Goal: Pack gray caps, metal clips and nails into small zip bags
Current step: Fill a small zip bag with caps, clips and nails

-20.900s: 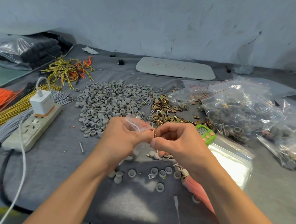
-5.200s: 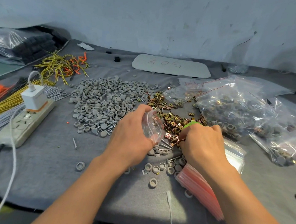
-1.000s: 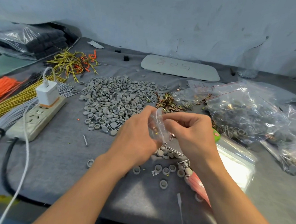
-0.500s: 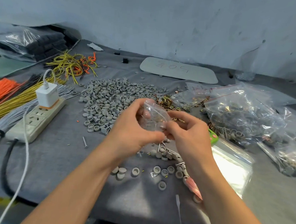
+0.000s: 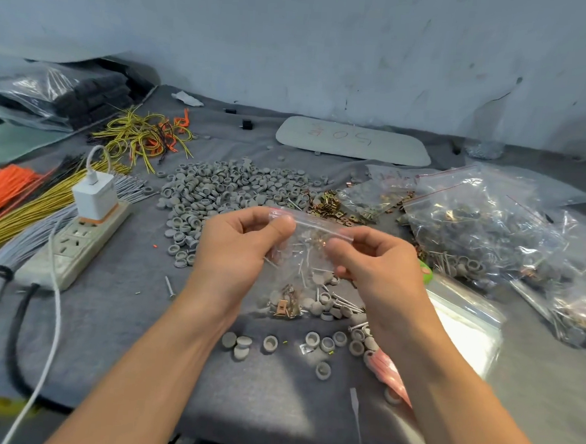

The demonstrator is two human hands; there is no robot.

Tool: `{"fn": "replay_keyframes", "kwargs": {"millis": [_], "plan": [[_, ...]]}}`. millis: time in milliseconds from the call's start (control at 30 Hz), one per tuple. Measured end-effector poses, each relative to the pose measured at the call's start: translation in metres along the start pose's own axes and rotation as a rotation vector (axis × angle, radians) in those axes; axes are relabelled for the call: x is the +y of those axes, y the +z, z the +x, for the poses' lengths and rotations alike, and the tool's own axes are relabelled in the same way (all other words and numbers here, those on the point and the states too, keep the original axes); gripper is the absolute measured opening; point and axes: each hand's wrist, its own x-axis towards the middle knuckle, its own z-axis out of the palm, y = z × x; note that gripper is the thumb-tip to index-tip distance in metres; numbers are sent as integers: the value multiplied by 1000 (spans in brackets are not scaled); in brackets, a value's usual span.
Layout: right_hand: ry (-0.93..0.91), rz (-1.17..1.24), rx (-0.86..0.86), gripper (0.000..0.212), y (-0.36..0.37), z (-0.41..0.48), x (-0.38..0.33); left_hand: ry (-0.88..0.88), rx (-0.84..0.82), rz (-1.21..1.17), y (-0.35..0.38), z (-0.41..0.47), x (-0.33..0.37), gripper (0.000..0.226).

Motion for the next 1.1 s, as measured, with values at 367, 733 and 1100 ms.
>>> {"fn": "replay_keyframes", "kwargs": {"millis": [367,733,1100], "plan": [[103,262,70,24,9,0,-2,14,49,20,2,3,-7,18],[-42,88,-63,3,15,-2,6,16,-122,-11,6,-2,-6,20],[43,181,5,18,13,0,3,-116,-61,-25,3,1,-5,18]]}}
